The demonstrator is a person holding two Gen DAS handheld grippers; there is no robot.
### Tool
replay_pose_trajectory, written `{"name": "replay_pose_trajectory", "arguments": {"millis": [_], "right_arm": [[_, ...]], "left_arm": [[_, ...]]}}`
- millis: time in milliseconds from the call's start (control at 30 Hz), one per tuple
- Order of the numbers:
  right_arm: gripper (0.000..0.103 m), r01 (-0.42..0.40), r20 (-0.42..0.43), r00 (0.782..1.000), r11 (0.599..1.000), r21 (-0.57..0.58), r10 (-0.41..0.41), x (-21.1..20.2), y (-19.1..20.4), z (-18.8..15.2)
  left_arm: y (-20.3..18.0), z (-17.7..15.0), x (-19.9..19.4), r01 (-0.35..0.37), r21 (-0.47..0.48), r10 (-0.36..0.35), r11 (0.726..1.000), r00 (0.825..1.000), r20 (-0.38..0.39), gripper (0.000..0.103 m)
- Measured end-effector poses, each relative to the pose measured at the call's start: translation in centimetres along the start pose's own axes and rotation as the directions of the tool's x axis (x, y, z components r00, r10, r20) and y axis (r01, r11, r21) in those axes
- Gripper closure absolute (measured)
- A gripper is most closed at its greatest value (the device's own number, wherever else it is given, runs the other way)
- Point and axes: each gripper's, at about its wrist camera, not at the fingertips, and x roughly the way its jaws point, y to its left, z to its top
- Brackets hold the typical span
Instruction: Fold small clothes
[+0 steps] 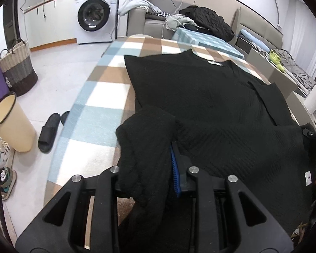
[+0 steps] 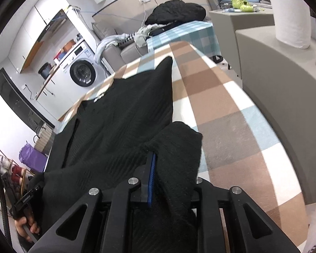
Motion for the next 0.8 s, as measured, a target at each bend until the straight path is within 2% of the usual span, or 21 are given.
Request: {"name": "replay_pose_trajectory", "arguments": {"millis": [167,267,333,467,800], "right_arm": [[0.086,0.011,-0.001,1.0,1.0,0.01,-0.011,1.0,-0.1,0.3],[0.076,0.011,-0.008,1.0,1.0,0.025,-0.011,0.5,-0.4,0.1],[0.063,0.005,-0.009,1.0,0.999,0.036,-0.004,-0.5,-0.7,-0.3],[0.062,-0.009,-0.003,1.0,0.999,0.039,0.009,-2.8,-1.7,-1.7],[0.058,-0.035,-0.018,0.999,0.997,0.065,0.036,-5.9,-4.0,-6.3]], "left_arm": [[1.0,0.0,0.2,0.02,-0.043,-0.02,0.999,1.0,-0.019,0.079],[1.1,-0.4,-0.6,0.011,-0.04,-0.012,0.999,1.0,-0.013,0.073],[1.2,-0.7,-1.4,-0.011,-0.037,0.011,0.999,1.0,-0.004,0.069],[2.0,-1.6,-3.2,-0.02,-0.048,0.021,0.999,1.0,0.018,0.057],[3.5,-6.1,-6.7,-0.012,-0.068,0.013,0.998,1.0,0.021,0.056]]}}
